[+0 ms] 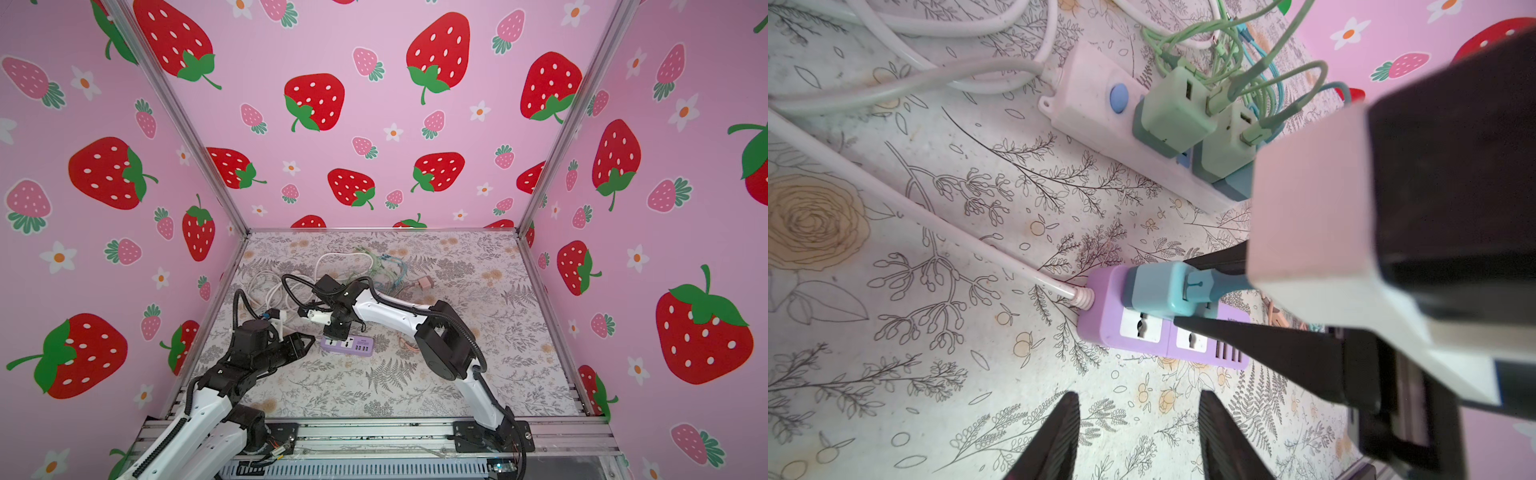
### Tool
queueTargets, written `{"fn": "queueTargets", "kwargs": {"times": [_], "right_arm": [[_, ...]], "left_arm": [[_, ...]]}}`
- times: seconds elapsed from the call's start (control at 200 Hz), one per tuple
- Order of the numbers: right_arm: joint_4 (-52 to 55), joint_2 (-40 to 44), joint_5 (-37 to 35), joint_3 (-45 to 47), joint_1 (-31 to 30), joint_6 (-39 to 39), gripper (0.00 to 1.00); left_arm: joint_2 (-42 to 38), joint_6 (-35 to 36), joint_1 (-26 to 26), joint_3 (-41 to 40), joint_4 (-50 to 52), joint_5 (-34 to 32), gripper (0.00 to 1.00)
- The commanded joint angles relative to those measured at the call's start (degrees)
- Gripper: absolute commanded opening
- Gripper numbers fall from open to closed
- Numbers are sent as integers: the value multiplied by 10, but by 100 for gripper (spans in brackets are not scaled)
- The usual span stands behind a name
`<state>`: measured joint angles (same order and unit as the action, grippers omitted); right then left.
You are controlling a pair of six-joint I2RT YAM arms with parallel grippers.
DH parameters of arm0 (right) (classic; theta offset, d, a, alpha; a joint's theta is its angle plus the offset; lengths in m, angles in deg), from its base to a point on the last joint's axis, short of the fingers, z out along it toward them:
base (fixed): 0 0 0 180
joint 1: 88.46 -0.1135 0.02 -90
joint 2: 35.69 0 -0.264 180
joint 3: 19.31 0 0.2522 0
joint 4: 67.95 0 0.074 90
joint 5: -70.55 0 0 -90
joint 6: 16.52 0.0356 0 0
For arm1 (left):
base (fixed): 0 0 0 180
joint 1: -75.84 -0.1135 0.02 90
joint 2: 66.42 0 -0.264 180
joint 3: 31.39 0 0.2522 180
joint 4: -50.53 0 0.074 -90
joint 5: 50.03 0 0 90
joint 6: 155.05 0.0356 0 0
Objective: Insert plugs into power strip
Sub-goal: Insert the plug into the socket.
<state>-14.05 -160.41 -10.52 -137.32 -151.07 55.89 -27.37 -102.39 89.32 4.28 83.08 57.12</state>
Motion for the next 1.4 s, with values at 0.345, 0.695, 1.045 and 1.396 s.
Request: {"fn": "queueTargets", "kwargs": {"times": [0.345,0.695,1.045,1.396], "right_arm": [[54,4,41,-2,12,35,45],[60,63,72,37,13,41,62],[35,144,181,132,21,10,71],[-35,240,332,212,60,-5,70]], "left_arm": [[-13,6,-3,38,35,3,50],[-11,13,-4,61,46,3,50],[1,20,-6,81,61,-2,50],[10,26,-10,100,71,2,51]]}}
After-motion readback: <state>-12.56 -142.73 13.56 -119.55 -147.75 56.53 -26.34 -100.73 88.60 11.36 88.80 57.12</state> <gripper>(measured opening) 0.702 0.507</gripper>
